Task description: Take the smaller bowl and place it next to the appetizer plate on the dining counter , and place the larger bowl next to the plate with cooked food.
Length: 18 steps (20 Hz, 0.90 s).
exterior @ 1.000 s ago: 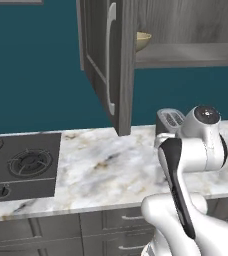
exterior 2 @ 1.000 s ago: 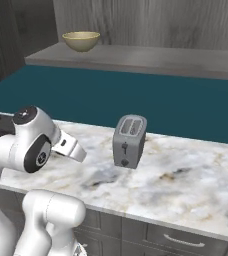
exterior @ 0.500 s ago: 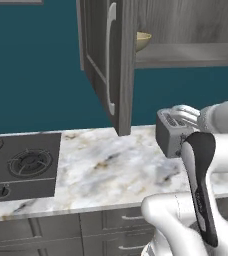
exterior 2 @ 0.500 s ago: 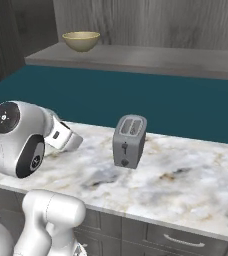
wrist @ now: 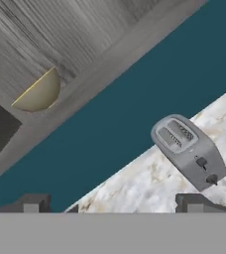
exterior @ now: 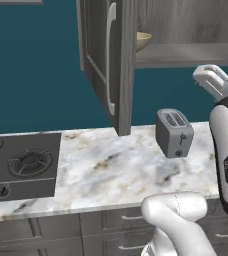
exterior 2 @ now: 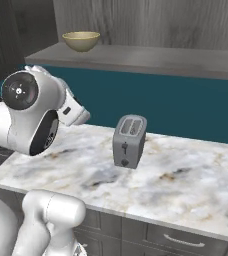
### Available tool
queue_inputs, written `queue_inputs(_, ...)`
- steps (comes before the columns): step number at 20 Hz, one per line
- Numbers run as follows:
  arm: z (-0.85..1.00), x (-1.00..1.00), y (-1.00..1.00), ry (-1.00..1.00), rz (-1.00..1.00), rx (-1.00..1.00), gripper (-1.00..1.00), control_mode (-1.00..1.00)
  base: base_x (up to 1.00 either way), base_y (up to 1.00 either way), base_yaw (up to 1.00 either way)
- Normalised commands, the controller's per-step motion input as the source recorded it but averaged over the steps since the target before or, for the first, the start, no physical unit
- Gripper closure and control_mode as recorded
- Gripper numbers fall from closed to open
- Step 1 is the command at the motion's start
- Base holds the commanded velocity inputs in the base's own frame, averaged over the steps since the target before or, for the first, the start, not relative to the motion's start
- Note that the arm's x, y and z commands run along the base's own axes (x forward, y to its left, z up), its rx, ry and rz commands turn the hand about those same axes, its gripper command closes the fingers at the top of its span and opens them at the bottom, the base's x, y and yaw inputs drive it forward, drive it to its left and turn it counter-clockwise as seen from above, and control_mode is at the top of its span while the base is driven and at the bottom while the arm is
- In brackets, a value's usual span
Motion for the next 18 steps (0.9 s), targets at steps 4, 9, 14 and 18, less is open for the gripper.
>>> queue_inputs(4, 0.93, 0.14, 0.0, 0.0, 0.0, 0.07, -1.0, -1.0, 0.0, 0.0, 0.0)
queue_inputs(9, 0.36, 0.53, 0.0, 0.0, 0.0, 0.01, -1.0, -1.0, 0.0, 0.0, 0.0)
queue_inputs(14, 0.08, 0.89, 0.0, 0.03, 0.01, 0.0, -1.0, -1.0, 0.0, 0.0, 0.0)
queue_inputs(18, 0.13, 0.91, 0.04, 0.0, 0.04, 0.0, -1.0, -1.0, 0.0, 0.0, 0.0)
